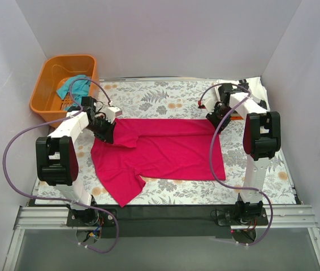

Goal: Fold and stack the t-shirts
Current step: Fold the tshirt

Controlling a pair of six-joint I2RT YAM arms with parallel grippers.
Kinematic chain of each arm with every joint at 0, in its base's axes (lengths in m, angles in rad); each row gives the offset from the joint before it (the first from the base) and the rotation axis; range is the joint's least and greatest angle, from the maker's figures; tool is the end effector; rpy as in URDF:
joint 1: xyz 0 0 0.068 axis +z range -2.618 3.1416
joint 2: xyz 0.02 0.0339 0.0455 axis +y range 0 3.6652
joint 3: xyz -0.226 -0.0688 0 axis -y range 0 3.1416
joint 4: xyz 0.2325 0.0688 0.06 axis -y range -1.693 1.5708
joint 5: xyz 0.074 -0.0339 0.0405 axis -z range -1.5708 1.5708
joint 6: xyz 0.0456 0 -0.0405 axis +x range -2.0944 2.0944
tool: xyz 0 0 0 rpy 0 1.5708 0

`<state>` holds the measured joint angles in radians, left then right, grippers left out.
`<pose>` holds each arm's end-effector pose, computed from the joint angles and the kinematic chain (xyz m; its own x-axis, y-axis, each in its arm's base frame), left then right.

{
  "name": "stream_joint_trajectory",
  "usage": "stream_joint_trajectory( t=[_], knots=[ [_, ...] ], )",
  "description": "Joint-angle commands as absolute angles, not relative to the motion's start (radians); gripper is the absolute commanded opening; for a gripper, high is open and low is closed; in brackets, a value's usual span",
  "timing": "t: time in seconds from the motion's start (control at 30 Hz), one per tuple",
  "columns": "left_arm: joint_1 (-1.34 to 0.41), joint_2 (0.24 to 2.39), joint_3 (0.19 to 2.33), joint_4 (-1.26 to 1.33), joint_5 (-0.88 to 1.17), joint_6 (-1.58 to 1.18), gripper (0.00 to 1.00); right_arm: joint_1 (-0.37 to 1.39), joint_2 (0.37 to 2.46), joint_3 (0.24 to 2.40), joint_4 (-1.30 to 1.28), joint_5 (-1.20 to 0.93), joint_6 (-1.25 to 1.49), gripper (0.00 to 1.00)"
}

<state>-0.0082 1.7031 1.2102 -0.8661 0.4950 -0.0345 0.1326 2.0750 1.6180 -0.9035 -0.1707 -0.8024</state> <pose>0.3068 -0.0242 0.1688 -0.9807 -0.0223 -0.1941 0.0733 0.8789 -0.4714 0.3847 0.0591 0.1463 -0.5548 -0.7888 -0.2645 -0.8120 0.5826 -0.0346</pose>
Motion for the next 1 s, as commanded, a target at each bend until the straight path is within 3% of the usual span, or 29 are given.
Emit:
stream_joint_trajectory(
  t=[0.0,0.13,0.2,0.63,0.97],
  knots=[
    [-0.002,1.663,1.223,-0.952,0.523,0.066,0.18,0.124,2.036,1.629,-0.934,-0.175,-0.841,0.29],
    [-0.002,1.637,1.265,-1.009,0.572,0.1,0.35,0.126,2.006,1.699,-0.979,-0.232,-0.815,0.39],
    [-0.002,1.638,1.288,-0.994,0.581,0.084,0.38,0.126,2.016,1.742,-0.999,-0.259,-0.781,0.4],
    [-0.031,1.793,1.247,-0.66,0.465,-0.213,0.31,0.175,2.23,1.868,-0.934,-0.181,-0.586,0.25],
    [-0.034,1.93,1.32,-0.551,0.397,-0.365,0.33,0.173,2.371,2.012,-0.87,-0.005,-0.535,0.26]
  ],
)
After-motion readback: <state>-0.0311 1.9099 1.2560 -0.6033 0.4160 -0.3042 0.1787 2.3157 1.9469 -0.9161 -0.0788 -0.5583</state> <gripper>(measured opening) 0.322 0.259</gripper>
